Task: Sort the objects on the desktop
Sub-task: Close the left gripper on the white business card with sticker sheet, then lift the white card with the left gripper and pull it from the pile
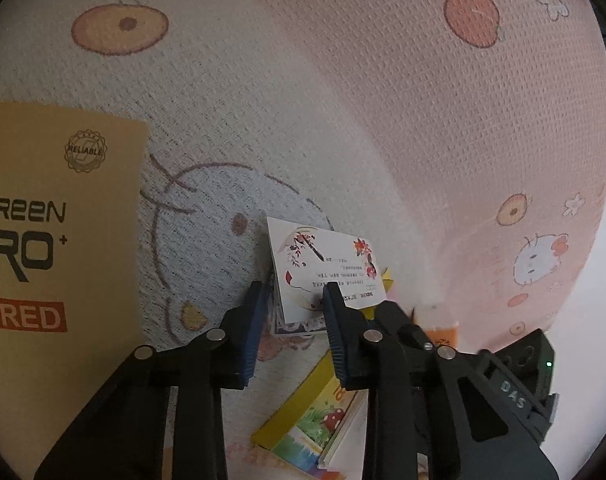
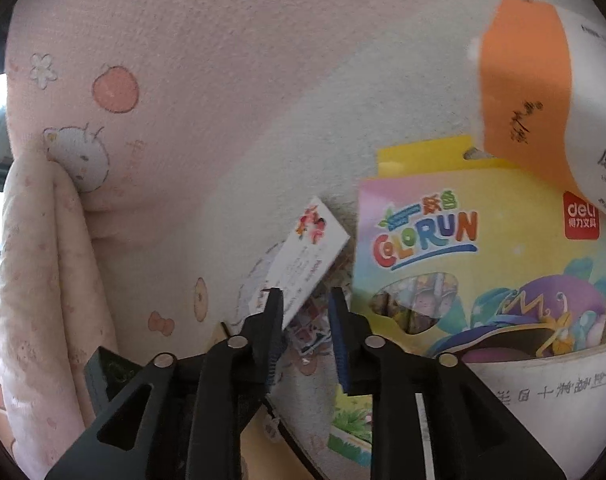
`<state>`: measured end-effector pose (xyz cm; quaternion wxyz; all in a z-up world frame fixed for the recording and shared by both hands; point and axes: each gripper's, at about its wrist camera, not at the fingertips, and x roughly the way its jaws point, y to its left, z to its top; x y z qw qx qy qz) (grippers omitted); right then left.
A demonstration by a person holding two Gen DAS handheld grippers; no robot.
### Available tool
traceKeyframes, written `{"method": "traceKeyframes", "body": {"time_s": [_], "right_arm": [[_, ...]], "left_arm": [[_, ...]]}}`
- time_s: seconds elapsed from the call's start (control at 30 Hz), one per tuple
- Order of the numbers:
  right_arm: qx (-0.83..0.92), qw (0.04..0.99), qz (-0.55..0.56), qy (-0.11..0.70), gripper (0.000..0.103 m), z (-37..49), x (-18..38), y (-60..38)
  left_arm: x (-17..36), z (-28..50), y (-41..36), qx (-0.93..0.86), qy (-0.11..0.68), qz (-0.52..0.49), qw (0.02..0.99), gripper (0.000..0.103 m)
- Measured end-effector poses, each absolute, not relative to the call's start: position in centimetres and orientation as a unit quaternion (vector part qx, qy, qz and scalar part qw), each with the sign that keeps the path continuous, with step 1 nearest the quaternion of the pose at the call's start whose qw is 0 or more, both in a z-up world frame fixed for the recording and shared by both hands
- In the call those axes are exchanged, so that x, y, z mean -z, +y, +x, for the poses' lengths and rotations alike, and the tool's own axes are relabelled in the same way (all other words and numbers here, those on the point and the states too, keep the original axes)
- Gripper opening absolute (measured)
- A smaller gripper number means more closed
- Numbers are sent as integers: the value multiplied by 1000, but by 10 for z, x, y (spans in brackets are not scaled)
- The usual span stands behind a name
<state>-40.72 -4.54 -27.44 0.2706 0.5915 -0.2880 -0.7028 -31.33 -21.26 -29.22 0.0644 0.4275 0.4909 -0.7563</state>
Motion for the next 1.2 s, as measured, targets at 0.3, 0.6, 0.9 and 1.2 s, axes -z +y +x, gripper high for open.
{"method": "traceKeyframes", "body": {"time_s": [0.3,0.6,0.9,1.2], "right_arm": [[701,276,584,-304,36,-417,272,-53],[702,256,588,-310,33,-418,284,-60],[695,294,546,-364,5,-412,277,-48],[705,327,533,-335,5,-398,256,-26]], "left_arm": [[281,-314,-215,767,489,411,64,50],[290,-324,-211,755,493,426,72,52],[291,-313,-221,745,544,382,56,52],[291,-300,-218,722,606,334,15,53]]}}
